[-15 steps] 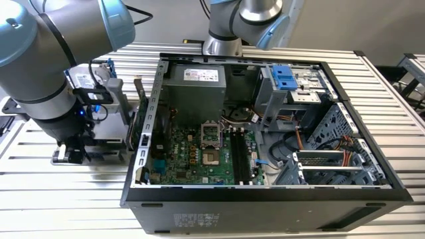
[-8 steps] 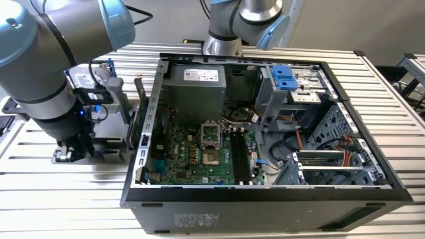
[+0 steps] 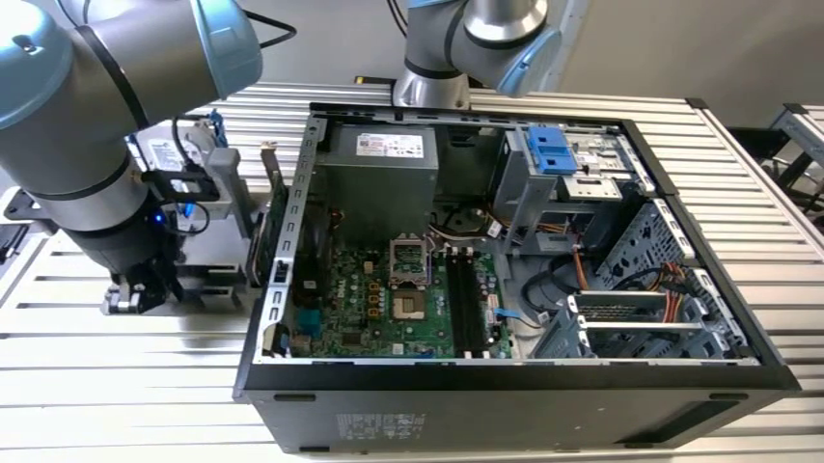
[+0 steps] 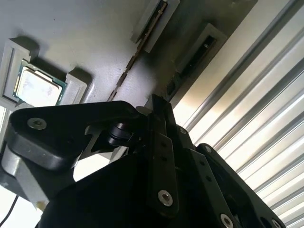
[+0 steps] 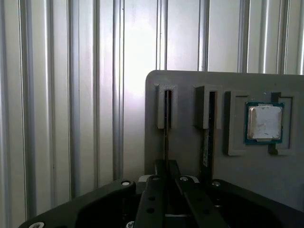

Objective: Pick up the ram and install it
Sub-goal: 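Pick up the ram and move it above insertion slot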

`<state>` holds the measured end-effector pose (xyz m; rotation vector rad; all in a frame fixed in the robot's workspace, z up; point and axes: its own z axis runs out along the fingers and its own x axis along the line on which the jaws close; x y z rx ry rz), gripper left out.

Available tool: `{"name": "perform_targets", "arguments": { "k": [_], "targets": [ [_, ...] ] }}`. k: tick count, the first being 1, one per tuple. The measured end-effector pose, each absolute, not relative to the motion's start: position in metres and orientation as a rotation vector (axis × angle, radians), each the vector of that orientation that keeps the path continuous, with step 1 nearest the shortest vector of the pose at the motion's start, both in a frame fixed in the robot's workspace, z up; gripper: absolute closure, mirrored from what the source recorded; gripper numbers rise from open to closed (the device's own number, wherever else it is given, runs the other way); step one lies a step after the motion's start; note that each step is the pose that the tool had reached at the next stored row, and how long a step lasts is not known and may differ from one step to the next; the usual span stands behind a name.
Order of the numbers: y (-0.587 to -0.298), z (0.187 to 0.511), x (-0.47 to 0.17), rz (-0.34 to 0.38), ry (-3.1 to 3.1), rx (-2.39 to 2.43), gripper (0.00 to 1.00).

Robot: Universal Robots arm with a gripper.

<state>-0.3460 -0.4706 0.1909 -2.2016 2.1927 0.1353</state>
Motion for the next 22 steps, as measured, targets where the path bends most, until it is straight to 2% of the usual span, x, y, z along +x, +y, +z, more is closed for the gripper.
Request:
{"name": "perform_targets", "arguments": {
  "k": [11,22],
  "targets": [
    [-0.470,0.193,-0.346,0.135,2.193,-2.202,1.00],
    [-0.468,0.238,-0.346,0.136,2.194,-2.200,1.00]
  ]
}}
